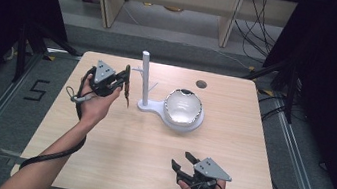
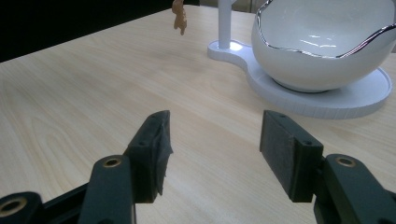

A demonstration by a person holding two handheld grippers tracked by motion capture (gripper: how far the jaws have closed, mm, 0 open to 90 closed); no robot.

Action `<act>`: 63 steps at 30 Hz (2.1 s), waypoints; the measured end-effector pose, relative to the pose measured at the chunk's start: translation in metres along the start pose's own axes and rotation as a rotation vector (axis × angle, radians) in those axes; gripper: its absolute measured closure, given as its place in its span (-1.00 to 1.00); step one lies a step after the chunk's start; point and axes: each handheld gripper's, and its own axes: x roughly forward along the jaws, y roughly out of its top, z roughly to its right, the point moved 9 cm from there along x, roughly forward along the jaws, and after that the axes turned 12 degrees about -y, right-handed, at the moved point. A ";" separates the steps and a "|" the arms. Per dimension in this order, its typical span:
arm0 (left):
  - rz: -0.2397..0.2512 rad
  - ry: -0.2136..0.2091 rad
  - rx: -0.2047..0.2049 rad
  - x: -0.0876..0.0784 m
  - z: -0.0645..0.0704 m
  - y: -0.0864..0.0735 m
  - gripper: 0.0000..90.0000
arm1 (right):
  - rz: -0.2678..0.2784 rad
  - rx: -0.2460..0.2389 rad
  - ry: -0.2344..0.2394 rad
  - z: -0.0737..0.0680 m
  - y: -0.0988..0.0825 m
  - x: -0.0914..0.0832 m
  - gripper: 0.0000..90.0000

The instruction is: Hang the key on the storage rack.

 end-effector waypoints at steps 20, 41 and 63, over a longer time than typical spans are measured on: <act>-0.003 0.018 0.030 0.006 0.003 0.006 0.84 | 0.003 0.006 0.018 -0.002 0.000 0.002 -0.04; -0.015 0.013 0.057 0.009 0.018 0.003 0.84 | -0.020 0.030 0.017 -0.002 -0.003 0.001 -0.05; -0.030 0.005 0.071 0.022 0.023 0.000 0.81 | -0.025 -0.016 0.016 0.001 -0.005 0.002 -0.06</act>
